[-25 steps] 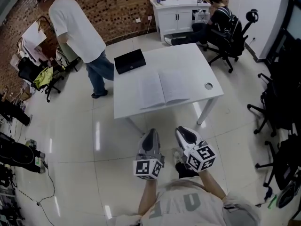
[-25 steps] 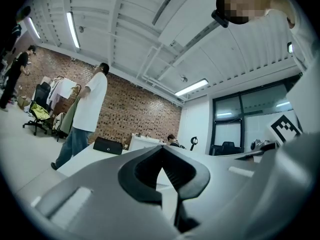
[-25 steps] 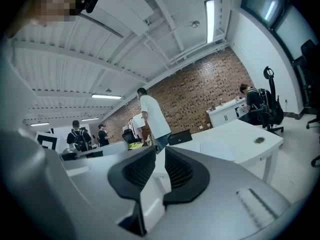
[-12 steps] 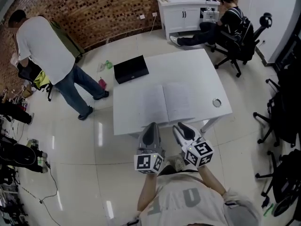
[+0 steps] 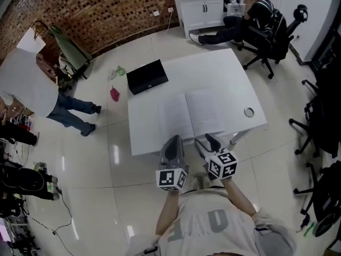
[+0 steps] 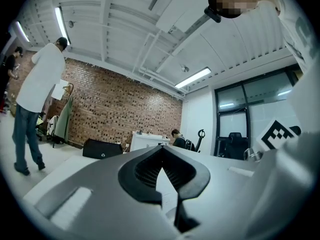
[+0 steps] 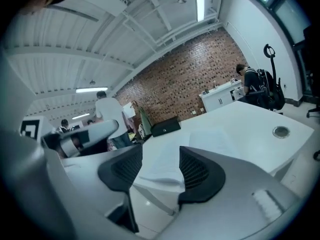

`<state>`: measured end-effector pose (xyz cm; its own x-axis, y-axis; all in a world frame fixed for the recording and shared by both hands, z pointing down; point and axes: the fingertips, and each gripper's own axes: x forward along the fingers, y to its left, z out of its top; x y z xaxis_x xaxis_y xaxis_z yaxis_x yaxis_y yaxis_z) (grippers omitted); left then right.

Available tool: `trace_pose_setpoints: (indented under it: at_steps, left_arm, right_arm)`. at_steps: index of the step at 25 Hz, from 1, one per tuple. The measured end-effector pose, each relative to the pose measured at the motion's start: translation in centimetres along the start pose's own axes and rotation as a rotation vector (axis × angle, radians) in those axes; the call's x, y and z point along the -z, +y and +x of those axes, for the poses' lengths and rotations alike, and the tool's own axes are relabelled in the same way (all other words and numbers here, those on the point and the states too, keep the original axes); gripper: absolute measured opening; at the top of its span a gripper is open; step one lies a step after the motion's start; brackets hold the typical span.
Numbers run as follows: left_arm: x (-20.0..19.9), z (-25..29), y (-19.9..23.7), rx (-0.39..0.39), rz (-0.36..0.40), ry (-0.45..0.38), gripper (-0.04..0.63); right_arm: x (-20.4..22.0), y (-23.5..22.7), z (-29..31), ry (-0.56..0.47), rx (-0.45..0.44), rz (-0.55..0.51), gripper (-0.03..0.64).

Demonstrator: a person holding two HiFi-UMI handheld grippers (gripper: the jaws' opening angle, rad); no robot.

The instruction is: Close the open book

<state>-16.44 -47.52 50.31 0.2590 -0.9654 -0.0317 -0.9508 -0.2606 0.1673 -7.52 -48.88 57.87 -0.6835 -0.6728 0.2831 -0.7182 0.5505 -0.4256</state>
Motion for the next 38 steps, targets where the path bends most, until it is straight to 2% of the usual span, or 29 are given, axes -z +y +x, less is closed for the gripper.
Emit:
trace_pose_setpoints:
  at_steps: [3, 8, 11, 17, 21, 22, 24, 27, 30, 33, 38]
  left_arm:
    - [2.2, -0.2, 0.8, -0.023, 0.000, 0.028, 0.014]
    - [2.5, -0.4, 1.7, -0.044, 0.000, 0.030, 0.013]
    - [2.2, -0.5, 2.2, -0.055, 0.006, 0.024, 0.012]
    - [2.4, -0.3, 3.8, -0.073, -0.001, 0.039, 0.012]
    - [2.5, -0.2, 4.1, -0.073, -0.002, 0.043, 0.013]
    - [2.5, -0.2, 4.2, -0.071, -0.003, 0.043, 0.013]
    - [2.6, -0.3, 4.4, -0.071, -0.007, 0.044, 0.012]
    - [2.9, -0.4, 4.5, -0.078, -0.008, 0.046, 0.014]
    - [3.0, -0.8, 5.0, -0.094, -0.009, 0.046, 0.013]
    - [2.9, -1.2, 5.7, -0.111, -0.014, 0.043, 0.012]
    - [3.0, -1.3, 5.8, -0.117, -0.017, 0.047, 0.013]
  right_arm:
    - [4.8, -3.3, 1.9, 0.127, 0.077, 0.027, 0.245]
    - [10.1, -7.7, 3.8, 0.254, 0.161, 0.206, 0.256]
    - [10.6, -8.6, 4.4, 0.245, 0.168, 0.313, 0.261]
    - [9.4, -8.8, 6.3, 0.173, 0.153, 0.451, 0.275]
    - [8.6, -10.4, 6.6, 0.120, 0.205, 0.504, 0.272]
    - [8.7, -10.8, 6.6, 0.116, 0.232, 0.511, 0.258]
    - [8.8, -11.5, 6.7, 0.114, 0.280, 0.514, 0.181]
    - [8.9, -12.0, 6.5, 0.103, 0.291, 0.516, 0.157]
    - [8.5, -11.2, 6.5, 0.093, 0.280, 0.463, 0.083]
    - [7.2, -8.9, 6.9, 0.099, 0.244, 0.297, 0.024]
    - [6.6, -6.1, 7.9, 0.166, 0.231, 0.017, 0.017]
